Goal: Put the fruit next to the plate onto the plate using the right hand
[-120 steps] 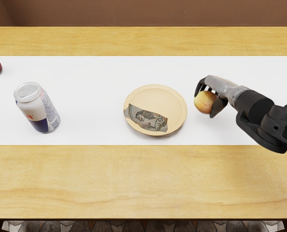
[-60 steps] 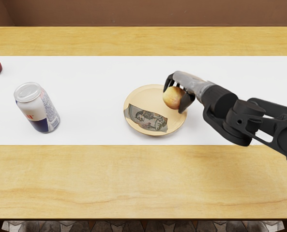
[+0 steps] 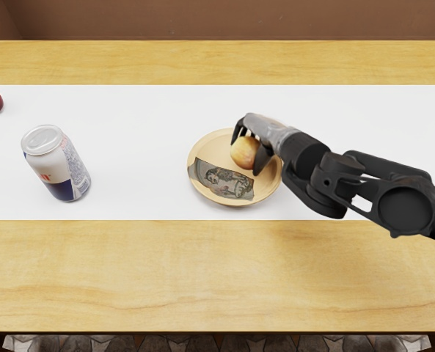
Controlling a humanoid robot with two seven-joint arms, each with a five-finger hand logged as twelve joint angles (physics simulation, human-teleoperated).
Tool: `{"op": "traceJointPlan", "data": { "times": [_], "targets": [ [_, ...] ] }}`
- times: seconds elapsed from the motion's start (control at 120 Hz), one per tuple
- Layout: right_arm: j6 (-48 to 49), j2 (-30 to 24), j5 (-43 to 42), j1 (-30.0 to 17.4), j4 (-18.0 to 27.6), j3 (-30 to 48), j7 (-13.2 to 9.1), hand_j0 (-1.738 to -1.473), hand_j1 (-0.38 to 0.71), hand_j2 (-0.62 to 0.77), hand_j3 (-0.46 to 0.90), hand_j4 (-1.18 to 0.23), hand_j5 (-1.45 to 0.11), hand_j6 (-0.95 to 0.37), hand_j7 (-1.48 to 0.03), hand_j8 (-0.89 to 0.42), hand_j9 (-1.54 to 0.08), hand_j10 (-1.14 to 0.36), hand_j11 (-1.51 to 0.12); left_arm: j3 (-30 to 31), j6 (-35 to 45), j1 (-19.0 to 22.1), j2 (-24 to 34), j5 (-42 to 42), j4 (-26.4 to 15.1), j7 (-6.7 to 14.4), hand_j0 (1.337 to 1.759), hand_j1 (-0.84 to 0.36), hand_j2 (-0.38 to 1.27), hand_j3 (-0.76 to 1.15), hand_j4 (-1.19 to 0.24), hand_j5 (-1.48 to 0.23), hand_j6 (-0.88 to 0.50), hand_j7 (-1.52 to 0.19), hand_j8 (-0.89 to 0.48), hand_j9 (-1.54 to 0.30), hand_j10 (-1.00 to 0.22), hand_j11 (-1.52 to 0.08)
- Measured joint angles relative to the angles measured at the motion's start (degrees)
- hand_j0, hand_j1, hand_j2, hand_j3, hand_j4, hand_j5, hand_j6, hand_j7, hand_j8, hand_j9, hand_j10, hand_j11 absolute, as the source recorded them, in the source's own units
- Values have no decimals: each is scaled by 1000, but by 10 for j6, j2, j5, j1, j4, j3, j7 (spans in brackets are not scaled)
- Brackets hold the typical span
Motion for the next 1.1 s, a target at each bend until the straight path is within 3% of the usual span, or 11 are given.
{"op": "traceJointPlan", "data": {
  "times": [0.075, 0.225, 0.333, 0.458, 0.667, 0.783, 1.1],
  "targets": [
    [0, 3, 0, -1, -1, 0, 0, -1653, 128, 208, 0, -589, -840, -403, -811, -470, -829, -611, -834, 0, 0, 0, 0, 0, 0, 0, 1658, 339, 2, 0, -9, -11, -9, -11, -9, -11, -9, -11],
    [-2, 5, 1, -2, -2, 5, 0, -1656, -38, 87, 0, -352, -493, -263, -479, -295, -488, -362, -490, 0, 0, 0, 0, 0, 0, 0, 1658, 339, 2, 0, -9, -11, -9, -11, -9, -11, -9, -11],
    [-2, 5, 2, -2, -1, 6, 0, -1657, -132, 46, 0, -237, -328, -185, -319, -203, -325, -243, -326, 0, 0, 0, 0, 0, 0, 0, 1658, 339, 2, 0, -9, -11, -9, -11, -9, -11, -9, -11],
    [-2, -2, 3, -1, 10, 8, 0, -1657, -194, 20, 0, -162, -220, -134, -215, -144, -218, -165, -218, 0, 0, 0, 0, 0, 0, 0, 1658, 339, 2, 0, -9, -11, -9, -11, -9, -11, -9, -11],
    [8, -59, 44, -2, 71, 34, 0, -1658, -272, 4, 0, -78, -103, -69, -101, -72, -102, -79, -103, 0, 0, 0, 0, 0, 0, 0, 1658, 339, 2, 0, -9, -11, -9, -11, -9, -11, -9, -11],
    [69, -89, 103, -2, 88, 67, 0, -1658, -306, 3, 0, -45, -58, -40, -57, -42, -58, -45, -58, 0, 0, 0, 0, 0, 0, 0, 1658, 339, 2, 0, -9, -11, -9, -11, -9, -11, -9, -11],
    [343, -228, 368, -2, 91, 199, 0, -1658, -341, 1, 0, -11, -13, -11, -12, -11, -12, -11, -12, 0, 0, 0, 0, 0, 0, 0, 1658, 339, 2, 0, -9, -11, -9, -11, -9, -11, -9, -11]
  ]
}}
